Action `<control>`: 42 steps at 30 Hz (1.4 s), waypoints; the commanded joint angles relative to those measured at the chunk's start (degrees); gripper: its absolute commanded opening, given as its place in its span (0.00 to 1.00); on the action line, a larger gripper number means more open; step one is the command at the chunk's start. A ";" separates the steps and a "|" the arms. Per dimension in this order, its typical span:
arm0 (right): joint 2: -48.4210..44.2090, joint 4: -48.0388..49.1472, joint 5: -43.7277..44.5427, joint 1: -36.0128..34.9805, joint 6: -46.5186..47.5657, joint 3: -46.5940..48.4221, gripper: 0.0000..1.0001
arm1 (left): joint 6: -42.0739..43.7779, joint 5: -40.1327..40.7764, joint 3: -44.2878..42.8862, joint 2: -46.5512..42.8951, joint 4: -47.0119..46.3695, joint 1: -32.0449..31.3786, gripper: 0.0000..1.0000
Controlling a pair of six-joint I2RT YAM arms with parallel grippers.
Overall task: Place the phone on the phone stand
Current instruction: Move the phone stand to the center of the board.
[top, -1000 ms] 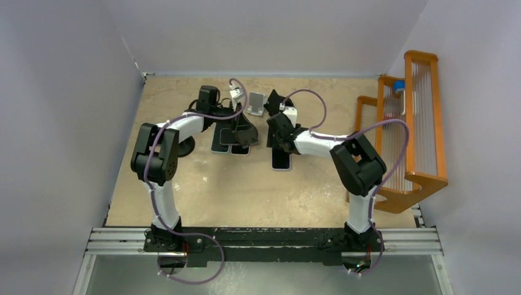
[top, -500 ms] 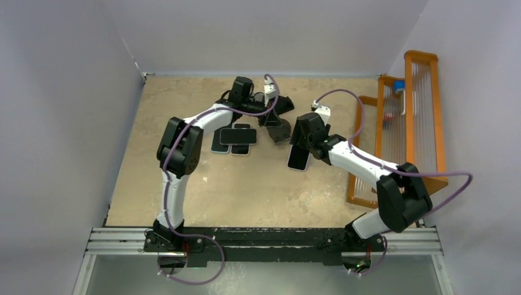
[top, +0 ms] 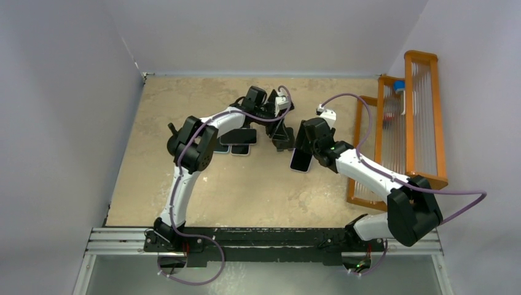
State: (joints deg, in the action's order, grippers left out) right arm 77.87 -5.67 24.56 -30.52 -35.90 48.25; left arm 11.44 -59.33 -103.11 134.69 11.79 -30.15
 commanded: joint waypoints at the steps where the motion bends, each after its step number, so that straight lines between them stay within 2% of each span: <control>1: -1.09 2.64 2.24 0.25 1.04 -0.01 0.01 | -1.99 -1.11 5.77 -4.58 -7.75 0.56 0.50; 6: -2.22 2.94 2.50 0.27 1.70 -0.17 0.01 | -9.29 -6.55 14.35 -10.11 -19.45 4.10 0.54; 10: -2.37 3.10 2.57 0.27 1.71 0.00 0.01 | -22.97 -12.31 27.90 -16.01 -40.21 7.19 0.55; 16: -1.93 3.47 3.13 0.26 2.06 0.03 0.01 | -39.65 -16.58 38.87 -16.30 -66.61 5.28 0.53; 20: -2.34 3.41 3.23 0.29 2.06 -0.06 0.01 | -39.88 -14.07 39.70 -14.88 -67.31 1.74 0.50; 23: -2.71 3.24 2.93 0.28 2.06 -0.08 0.01 | -38.37 -7.15 39.64 -14.47 -66.60 -0.80 0.46; 27: -3.02 2.80 2.46 0.27 2.11 0.17 0.01 | -33.81 3.41 38.20 -14.59 -62.82 -3.06 0.45; 30: -3.45 2.58 2.26 0.21 2.32 0.14 0.01 | -32.62 6.57 35.99 -13.80 -61.30 -3.63 0.46; 38: -3.69 2.82 1.20 0.20 2.31 -0.24 0.00 | -33.58 4.68 31.20 -8.88 -61.44 -4.76 0.48; 42: -3.85 2.86 1.16 0.21 2.43 -0.26 0.00 | -36.60 1.15 31.19 -6.55 -65.84 -5.58 0.48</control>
State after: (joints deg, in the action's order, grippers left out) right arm 76.34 -5.67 24.91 -30.44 -33.98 48.23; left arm -23.27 -54.96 -70.52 126.02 -49.10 -34.50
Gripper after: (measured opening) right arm 0.740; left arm 0.479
